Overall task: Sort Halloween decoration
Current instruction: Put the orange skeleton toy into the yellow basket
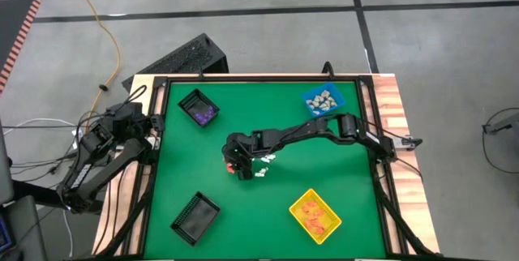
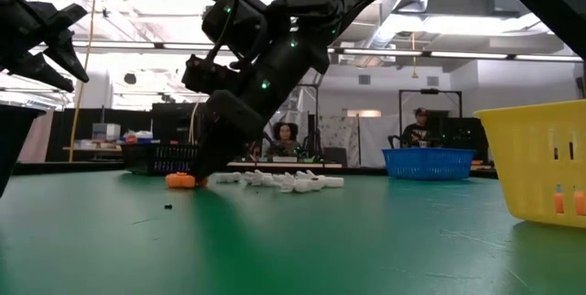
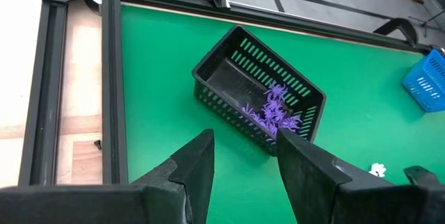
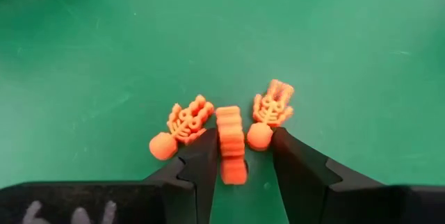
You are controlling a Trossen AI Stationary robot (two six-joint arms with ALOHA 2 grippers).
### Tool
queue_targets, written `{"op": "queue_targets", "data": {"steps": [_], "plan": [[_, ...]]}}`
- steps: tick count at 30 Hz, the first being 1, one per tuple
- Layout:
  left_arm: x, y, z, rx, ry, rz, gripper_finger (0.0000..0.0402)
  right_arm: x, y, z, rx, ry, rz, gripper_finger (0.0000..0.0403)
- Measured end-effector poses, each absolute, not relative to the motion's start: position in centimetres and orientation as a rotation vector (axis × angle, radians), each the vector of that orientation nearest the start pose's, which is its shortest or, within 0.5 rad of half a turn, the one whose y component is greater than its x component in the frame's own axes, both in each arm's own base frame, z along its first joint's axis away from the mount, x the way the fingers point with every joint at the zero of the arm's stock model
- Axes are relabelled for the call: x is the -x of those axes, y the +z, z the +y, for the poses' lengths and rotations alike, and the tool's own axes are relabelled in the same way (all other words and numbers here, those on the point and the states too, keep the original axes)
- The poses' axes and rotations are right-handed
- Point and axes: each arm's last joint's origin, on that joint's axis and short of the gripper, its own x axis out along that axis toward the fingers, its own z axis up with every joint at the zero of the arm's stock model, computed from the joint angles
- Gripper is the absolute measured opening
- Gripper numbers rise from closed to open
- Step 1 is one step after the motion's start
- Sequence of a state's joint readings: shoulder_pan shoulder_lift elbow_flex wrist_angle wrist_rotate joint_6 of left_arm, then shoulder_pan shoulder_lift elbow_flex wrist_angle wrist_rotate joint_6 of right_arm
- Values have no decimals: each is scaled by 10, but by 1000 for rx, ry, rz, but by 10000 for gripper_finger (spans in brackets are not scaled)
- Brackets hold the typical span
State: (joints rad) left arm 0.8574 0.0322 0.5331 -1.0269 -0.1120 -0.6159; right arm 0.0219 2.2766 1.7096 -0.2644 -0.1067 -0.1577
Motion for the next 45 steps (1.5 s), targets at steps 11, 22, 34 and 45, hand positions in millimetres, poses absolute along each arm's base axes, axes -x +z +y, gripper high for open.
{"op": "queue_targets", "data": {"steps": [11,22,34,45], "plan": [[-14,234,22,751,1082,205,143,-493,148,12,54,158,837,140],[-14,234,22,752,1082,205,143,-491,149,3,-80,90,886,119],[-14,234,22,751,1082,205,143,-480,146,6,-123,64,1032,129],[-14,234,22,751,1082,205,143,-485,148,13,-109,79,974,126]]}}
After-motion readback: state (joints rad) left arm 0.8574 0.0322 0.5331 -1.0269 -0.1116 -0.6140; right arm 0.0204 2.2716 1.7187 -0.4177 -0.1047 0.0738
